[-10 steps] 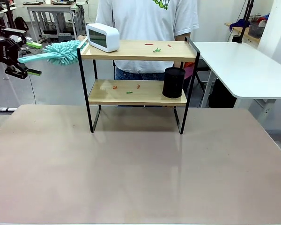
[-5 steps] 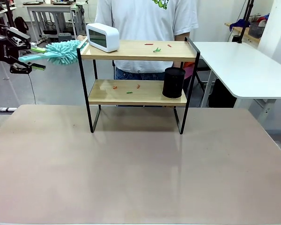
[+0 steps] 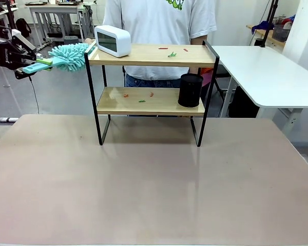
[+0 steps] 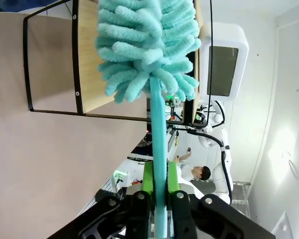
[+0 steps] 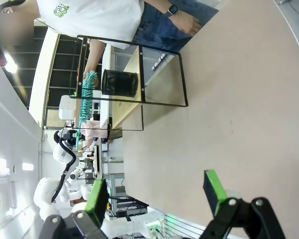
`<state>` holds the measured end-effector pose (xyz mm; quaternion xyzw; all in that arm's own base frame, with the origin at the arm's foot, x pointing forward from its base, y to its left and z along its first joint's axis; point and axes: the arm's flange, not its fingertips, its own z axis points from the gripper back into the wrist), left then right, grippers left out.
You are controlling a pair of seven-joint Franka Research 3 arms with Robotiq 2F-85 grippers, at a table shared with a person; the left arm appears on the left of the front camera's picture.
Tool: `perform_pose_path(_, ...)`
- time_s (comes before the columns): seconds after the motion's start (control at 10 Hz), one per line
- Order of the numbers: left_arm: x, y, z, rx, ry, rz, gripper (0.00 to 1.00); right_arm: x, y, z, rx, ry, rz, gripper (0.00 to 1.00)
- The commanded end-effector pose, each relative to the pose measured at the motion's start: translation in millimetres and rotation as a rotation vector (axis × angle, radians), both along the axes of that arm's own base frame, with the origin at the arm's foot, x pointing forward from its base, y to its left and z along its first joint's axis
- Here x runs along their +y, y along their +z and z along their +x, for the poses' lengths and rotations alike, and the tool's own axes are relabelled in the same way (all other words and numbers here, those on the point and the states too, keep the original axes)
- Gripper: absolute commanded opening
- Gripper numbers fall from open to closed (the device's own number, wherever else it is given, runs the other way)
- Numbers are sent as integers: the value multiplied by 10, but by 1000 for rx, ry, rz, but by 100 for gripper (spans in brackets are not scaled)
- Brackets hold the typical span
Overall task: Clean the shelf.
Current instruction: Pick up the Duster from the human.
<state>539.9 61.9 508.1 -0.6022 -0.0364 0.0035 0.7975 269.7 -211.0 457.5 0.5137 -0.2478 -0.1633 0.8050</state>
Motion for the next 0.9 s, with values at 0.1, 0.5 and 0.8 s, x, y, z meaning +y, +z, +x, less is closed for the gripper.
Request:
perform_pose_path(0.1, 24, 21, -111, -34, -1, -28, 0, 2, -5, 22, -34, 2, -3, 100)
perform_pose_path(0.5, 903, 221, -1339, -138, -12, 142, 0, 2, -5, 22, -34, 2, -3, 100)
perform_pose_path(0.8, 1220, -311, -2163, -193, -120, 242, 0, 2, -5, 22, -34, 2, -3, 100)
